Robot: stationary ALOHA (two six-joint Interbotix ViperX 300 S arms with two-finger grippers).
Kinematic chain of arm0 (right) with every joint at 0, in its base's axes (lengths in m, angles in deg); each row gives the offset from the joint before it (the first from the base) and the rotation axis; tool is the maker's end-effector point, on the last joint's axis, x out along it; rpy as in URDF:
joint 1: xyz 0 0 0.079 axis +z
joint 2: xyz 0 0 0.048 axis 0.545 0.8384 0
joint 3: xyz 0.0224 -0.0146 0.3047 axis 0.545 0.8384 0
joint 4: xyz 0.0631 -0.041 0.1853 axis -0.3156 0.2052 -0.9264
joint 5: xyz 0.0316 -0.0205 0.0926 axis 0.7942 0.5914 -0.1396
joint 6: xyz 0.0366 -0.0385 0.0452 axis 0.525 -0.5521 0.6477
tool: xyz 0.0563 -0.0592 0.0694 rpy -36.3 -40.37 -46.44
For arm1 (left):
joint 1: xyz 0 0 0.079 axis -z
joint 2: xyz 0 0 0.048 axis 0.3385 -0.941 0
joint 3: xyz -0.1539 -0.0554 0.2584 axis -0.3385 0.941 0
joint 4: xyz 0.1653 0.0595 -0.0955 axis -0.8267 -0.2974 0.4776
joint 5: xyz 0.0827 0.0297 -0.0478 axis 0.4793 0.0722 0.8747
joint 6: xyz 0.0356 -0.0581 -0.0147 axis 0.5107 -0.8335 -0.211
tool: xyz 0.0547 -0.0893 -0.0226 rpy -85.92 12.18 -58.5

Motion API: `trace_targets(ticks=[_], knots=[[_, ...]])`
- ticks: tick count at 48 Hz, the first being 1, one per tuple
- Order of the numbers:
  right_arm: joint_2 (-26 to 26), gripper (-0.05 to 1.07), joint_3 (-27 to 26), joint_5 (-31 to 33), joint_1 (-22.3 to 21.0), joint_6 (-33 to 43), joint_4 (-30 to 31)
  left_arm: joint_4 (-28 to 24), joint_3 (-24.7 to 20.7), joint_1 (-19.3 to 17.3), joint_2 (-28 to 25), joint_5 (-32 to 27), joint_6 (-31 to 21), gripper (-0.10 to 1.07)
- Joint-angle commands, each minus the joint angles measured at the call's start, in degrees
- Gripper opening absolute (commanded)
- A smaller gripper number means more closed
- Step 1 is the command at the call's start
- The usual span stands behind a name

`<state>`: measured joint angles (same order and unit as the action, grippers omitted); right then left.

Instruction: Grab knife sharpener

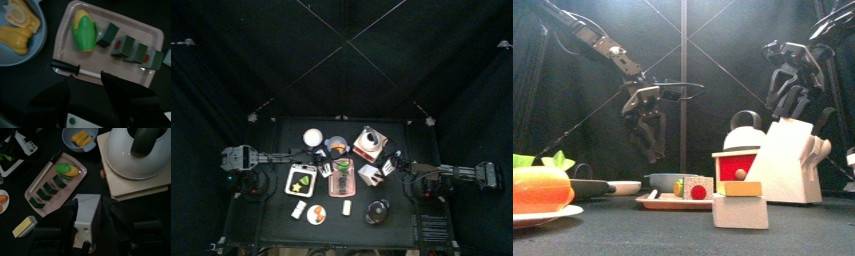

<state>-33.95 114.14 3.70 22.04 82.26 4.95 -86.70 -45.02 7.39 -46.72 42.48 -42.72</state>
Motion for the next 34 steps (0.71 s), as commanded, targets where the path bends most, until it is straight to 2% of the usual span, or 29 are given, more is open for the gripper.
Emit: trace_targets(ticks=[1,10,18,24,34], knots=[[-0.70,0.81,-0.44,-0.35,-0.35,0.09,0.00,-5.71,-3.43,0.09,-0.44,-2.20,-7.12,0.84],[-0.70,0.81,-0.53,-0.35,-0.79,0.18,-0.18,-13.71,-5.10,1.85,-2.90,-3.78,-26.81,0.84],[-0.79,0.81,-0.62,-0.35,-0.88,0.18,-0.35,-15.03,-5.45,5.27,-4.31,-4.39,-41.31,0.83],[-0.70,0.81,-0.53,-0.62,-1.14,0.09,-0.35,-16.08,-5.80,7.73,-5.10,-4.83,-48.43,0.80],[-0.79,0.81,-0.62,-0.70,-1.41,0.09,-0.26,-16.17,-6.68,9.93,-6.94,-7.82,-54.84,0.72]])
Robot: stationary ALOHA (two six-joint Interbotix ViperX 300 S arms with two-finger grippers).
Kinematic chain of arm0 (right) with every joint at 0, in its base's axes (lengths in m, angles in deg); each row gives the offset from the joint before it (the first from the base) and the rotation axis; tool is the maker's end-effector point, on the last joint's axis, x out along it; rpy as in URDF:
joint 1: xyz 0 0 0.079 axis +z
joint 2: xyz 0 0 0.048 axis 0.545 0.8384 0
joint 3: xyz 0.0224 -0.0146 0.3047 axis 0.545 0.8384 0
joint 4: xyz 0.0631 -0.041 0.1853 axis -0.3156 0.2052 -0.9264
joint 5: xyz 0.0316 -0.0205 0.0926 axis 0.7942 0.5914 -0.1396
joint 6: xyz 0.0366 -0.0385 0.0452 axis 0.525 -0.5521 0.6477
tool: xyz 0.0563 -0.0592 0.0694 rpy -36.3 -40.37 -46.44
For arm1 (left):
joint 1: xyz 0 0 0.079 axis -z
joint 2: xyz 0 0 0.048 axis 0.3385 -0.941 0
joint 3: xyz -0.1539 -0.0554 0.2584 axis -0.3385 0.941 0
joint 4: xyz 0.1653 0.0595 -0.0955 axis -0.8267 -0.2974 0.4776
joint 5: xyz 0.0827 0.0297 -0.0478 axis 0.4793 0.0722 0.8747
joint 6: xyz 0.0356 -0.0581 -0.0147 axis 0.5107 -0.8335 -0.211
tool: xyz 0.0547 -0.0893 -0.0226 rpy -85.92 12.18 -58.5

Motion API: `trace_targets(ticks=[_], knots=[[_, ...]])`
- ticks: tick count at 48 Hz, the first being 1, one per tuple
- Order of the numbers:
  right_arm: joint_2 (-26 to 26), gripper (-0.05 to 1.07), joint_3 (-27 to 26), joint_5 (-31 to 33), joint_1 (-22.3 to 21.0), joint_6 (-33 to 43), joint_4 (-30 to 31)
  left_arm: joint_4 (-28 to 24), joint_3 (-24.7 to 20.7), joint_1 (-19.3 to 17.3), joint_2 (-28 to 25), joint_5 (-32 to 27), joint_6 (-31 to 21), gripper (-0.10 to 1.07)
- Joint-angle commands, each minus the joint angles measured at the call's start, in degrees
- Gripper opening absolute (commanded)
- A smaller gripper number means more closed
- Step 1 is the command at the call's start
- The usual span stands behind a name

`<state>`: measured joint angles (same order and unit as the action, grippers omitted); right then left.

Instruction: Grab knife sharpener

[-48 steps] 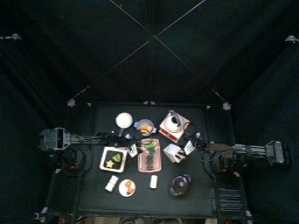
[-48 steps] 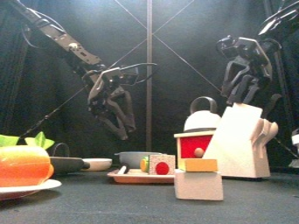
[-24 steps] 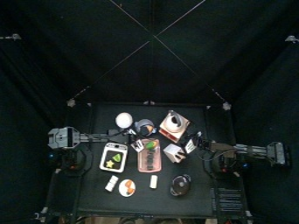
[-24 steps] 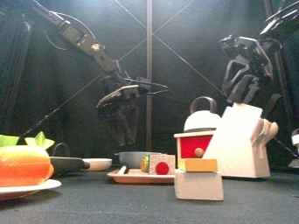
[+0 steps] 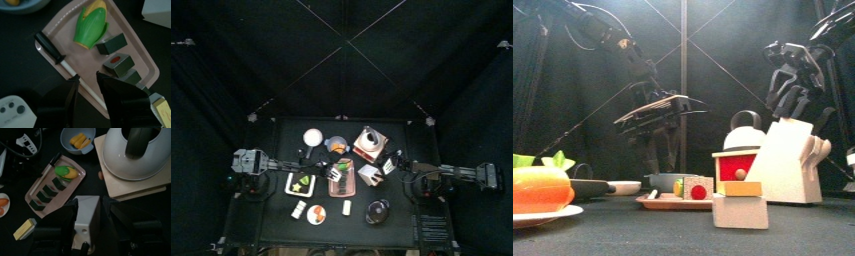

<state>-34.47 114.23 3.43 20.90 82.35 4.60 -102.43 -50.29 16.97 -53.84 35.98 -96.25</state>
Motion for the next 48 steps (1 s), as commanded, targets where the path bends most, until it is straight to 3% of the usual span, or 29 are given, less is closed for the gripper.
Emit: trace_targets(ticks=[1,21,48], knots=[[-0.18,0.81,-0.70,-0.44,-0.26,0.00,0.09,-0.44,-1.49,0.44,-0.09,-1.49,-1.67,0.71],[-0.26,0.81,-0.62,-0.44,-0.35,0.00,0.00,-0.26,-4.04,0.35,-4.92,-2.37,-2.64,0.72],[-0.18,0.81,0.00,-0.44,-0.26,-0.09,0.00,-1.67,-4.22,0.62,-4.22,-2.99,-5.80,0.84]])
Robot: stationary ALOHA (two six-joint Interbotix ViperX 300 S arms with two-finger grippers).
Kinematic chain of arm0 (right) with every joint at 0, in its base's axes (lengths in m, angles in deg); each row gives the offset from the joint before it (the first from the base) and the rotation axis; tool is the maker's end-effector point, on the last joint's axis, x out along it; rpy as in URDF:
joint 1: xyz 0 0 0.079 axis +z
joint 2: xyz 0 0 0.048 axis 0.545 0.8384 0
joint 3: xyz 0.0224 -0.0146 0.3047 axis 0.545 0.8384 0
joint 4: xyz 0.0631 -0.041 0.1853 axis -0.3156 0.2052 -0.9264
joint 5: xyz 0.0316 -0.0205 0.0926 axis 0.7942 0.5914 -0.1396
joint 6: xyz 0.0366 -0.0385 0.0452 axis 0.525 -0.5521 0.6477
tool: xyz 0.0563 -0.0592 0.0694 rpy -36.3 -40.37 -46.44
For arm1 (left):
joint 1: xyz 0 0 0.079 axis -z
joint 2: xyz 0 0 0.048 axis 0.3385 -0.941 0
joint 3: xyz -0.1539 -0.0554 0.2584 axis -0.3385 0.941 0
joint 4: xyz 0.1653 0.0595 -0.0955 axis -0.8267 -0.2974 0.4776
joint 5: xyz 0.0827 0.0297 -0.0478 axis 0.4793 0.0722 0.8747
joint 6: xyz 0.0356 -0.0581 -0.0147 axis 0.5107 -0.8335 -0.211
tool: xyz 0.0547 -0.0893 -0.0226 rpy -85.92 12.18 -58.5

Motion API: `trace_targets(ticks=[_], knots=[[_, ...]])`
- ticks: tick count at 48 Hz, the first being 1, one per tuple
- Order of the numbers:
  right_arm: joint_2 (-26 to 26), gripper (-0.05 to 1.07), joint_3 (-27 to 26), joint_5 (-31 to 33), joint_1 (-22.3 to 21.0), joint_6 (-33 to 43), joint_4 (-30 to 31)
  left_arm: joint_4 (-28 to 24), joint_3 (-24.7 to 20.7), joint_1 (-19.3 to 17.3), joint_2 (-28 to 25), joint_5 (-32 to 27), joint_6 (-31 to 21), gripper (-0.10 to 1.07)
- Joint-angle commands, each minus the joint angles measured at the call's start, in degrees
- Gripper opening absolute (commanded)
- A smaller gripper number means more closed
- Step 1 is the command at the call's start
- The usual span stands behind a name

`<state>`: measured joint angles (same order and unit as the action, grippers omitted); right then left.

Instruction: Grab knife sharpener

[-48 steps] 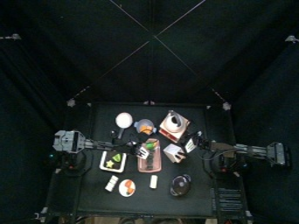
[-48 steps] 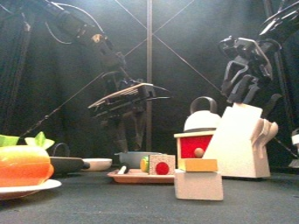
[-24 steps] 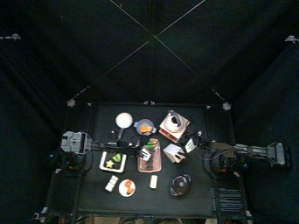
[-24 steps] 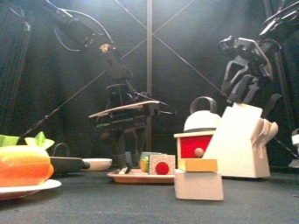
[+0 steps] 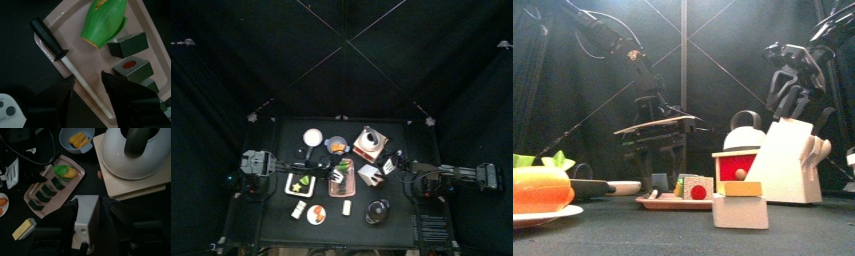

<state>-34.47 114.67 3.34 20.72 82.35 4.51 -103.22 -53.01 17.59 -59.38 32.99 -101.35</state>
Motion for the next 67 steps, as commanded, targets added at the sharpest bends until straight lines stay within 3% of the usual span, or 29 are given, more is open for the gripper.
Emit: trace_targets(ticks=[1,27,48,57,67], knots=[[-0.26,0.81,-0.53,-0.35,-0.18,0.00,0.09,-1.05,-1.49,0.00,1.23,0.09,-0.97,0.84],[-0.18,0.81,-0.44,-0.35,-0.18,0.00,-0.18,-1.41,-1.41,-0.44,-1.05,0.00,-2.46,0.82],[-0.18,0.81,-0.62,-0.35,-0.09,0.09,-0.79,-1.32,-1.23,-0.53,-1.85,0.26,-2.46,0.63],[-0.26,0.81,-0.70,-0.35,-0.18,0.00,-1.05,-2.11,-1.05,-0.26,-0.18,0.00,-2.37,0.57],[-0.97,0.81,-1.23,-0.18,-0.18,0.00,-1.05,-7.91,0.26,0.79,4.39,0.09,-1.93,0.56]])
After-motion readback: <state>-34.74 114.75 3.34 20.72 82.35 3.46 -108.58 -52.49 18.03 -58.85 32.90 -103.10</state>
